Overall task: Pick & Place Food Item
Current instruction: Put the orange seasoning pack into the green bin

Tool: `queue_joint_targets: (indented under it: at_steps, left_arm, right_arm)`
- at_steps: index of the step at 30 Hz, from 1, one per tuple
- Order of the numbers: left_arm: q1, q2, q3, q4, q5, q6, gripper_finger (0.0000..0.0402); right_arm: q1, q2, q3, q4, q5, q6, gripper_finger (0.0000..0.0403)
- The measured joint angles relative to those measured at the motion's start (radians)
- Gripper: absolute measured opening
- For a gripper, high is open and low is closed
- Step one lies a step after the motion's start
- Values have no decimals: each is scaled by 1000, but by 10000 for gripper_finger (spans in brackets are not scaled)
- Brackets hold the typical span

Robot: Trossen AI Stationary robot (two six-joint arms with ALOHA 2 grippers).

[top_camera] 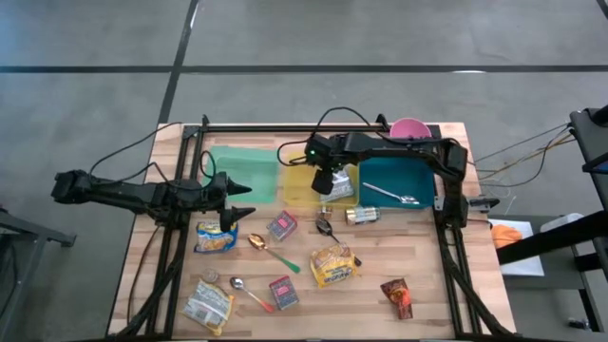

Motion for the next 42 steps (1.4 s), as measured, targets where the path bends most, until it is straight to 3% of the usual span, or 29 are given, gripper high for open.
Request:
queue_joint_targets:
  at_steps: [9,17,30,42]
  left_arm:
    - [-1,1,0,0,-3,2,381]
    - [-1,1,0,0,-3,2,381]
    - [0,1,0,9,1,0,381]
    - [0,1,0,23,1,0,381]
  right_arm:
    - [92,-140,-1,-93,67,43,176]
    - [213,-218,-66,-237,110,201,176]
    - [475,-435,-323,-291,40,693,176]
    - [761,-523,-464,-314,38,1266,176]
